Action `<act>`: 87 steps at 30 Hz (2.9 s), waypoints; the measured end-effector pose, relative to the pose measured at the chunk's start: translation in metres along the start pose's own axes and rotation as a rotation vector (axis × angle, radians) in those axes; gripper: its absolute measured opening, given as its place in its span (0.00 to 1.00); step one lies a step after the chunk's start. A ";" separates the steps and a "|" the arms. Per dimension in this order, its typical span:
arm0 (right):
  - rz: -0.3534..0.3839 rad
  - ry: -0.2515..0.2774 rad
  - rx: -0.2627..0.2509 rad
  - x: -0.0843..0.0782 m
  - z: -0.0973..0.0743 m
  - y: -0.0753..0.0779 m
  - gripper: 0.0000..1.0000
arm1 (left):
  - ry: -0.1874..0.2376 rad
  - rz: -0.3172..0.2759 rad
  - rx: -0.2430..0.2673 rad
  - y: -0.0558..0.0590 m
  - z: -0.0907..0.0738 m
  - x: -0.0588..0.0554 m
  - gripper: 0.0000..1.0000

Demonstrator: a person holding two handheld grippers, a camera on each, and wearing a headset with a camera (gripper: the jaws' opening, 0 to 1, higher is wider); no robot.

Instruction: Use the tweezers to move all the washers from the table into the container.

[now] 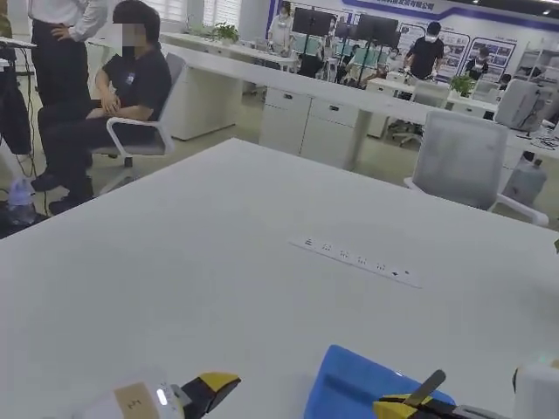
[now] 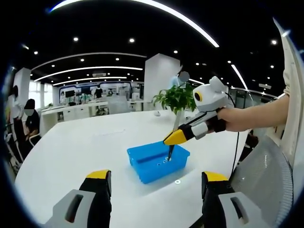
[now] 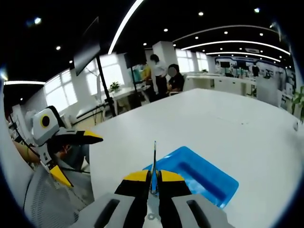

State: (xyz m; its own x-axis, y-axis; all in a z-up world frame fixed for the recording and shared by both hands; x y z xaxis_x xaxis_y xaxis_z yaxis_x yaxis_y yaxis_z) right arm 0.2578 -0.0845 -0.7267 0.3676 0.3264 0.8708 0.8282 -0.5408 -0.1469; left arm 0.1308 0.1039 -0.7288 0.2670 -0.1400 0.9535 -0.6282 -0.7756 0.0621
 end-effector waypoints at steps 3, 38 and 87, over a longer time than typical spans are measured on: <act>0.014 0.014 -0.013 0.002 -0.002 0.004 0.03 | -0.001 -0.002 0.000 0.000 0.000 0.000 0.79; 0.023 -0.019 -0.040 0.003 0.026 0.025 0.03 | -0.005 -0.012 0.000 -0.001 0.000 -0.001 0.78; 0.062 -0.130 -0.030 -0.015 0.067 0.049 0.03 | -0.022 -0.005 -0.008 -0.001 0.000 -0.002 0.77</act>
State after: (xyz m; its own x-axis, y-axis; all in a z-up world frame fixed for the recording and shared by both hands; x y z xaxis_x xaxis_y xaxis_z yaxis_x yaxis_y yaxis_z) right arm 0.3214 -0.0641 -0.7778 0.4706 0.3886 0.7922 0.7902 -0.5851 -0.1824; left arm 0.1309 0.1045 -0.7308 0.2861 -0.1491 0.9465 -0.6326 -0.7713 0.0697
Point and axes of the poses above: the centre of the closed fingertips' face, and the gripper's own axes: z roughly forward along the fingers, y roughly to its right, x roughly out of its top, the point moved 9 cm from there along -z, roughly backward along the fingers, and after that the axes turned 6 degrees about -x, right-handed, at the moved point
